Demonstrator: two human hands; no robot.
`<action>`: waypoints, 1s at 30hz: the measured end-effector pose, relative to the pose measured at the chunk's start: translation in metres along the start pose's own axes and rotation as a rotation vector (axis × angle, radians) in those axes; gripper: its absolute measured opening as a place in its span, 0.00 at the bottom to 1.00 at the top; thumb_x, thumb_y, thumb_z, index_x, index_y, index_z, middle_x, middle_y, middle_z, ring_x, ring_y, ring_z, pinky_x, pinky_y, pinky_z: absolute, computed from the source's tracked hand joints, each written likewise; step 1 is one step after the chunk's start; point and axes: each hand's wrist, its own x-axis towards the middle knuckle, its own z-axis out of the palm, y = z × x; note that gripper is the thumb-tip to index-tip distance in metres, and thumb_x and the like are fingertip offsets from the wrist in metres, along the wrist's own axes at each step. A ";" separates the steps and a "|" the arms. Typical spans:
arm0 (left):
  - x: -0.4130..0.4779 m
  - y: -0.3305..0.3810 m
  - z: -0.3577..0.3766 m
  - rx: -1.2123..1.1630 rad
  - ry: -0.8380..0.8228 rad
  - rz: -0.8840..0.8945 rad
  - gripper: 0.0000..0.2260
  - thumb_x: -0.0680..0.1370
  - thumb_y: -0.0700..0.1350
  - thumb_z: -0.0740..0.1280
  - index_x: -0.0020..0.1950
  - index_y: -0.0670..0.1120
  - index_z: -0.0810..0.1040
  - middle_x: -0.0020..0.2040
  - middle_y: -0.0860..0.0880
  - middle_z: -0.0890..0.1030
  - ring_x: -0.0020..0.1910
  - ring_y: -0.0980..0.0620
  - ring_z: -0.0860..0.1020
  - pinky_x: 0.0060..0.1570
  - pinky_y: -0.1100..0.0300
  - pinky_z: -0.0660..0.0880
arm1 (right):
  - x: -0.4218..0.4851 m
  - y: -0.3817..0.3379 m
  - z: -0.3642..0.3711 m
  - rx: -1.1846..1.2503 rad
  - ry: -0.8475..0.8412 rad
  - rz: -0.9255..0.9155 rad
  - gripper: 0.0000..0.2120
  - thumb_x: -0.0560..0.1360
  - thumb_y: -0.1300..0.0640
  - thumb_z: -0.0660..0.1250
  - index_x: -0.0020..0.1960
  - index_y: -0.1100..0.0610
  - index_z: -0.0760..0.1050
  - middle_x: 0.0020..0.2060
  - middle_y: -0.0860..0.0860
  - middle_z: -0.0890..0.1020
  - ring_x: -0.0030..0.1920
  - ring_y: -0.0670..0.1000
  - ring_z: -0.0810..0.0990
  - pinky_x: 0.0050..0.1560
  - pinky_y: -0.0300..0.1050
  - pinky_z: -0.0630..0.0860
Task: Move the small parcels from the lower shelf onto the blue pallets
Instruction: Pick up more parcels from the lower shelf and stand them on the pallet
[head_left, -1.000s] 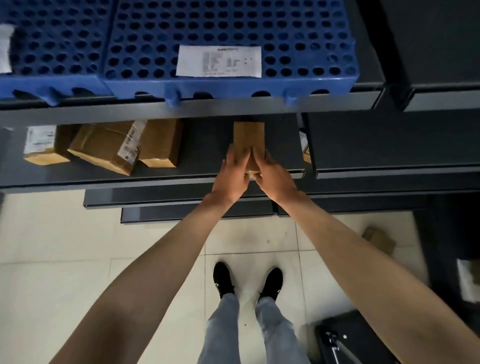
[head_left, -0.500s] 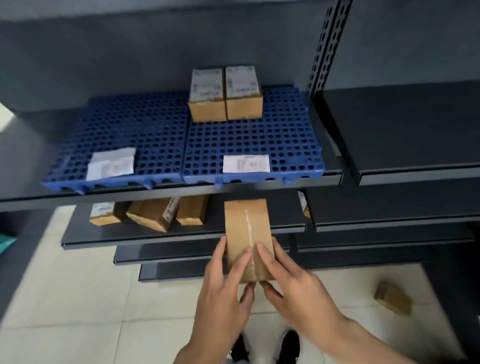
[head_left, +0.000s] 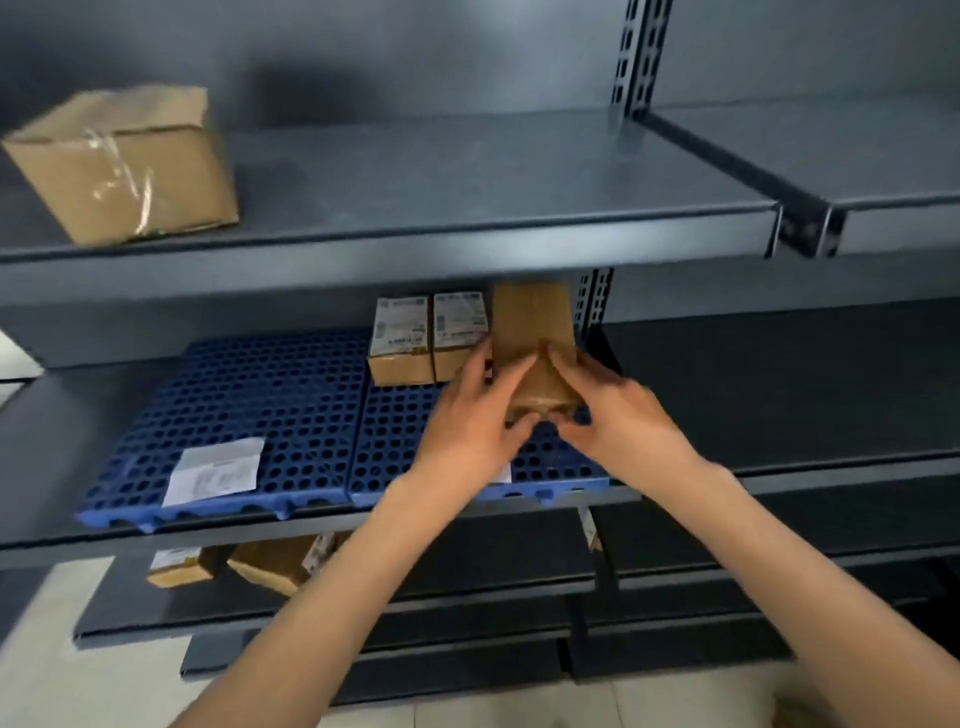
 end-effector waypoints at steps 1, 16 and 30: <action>0.018 -0.003 0.006 0.044 -0.007 0.010 0.29 0.76 0.52 0.69 0.75 0.57 0.62 0.78 0.44 0.55 0.74 0.39 0.62 0.69 0.43 0.67 | 0.017 0.012 -0.001 0.010 -0.020 -0.005 0.35 0.75 0.51 0.69 0.78 0.48 0.57 0.73 0.54 0.69 0.62 0.59 0.78 0.57 0.54 0.77; 0.105 -0.051 0.062 0.494 -0.117 -0.125 0.29 0.80 0.55 0.61 0.78 0.57 0.53 0.78 0.41 0.55 0.78 0.38 0.49 0.73 0.33 0.46 | 0.126 0.076 0.046 0.159 -0.198 -0.092 0.29 0.74 0.43 0.69 0.72 0.49 0.66 0.62 0.54 0.80 0.57 0.57 0.81 0.55 0.48 0.78; 0.010 -0.060 -0.028 0.234 0.104 0.032 0.27 0.75 0.47 0.68 0.73 0.47 0.67 0.71 0.43 0.70 0.74 0.43 0.63 0.75 0.40 0.52 | 0.068 -0.053 0.030 0.082 -0.082 -0.218 0.33 0.77 0.52 0.66 0.77 0.46 0.56 0.73 0.52 0.70 0.68 0.57 0.73 0.64 0.49 0.72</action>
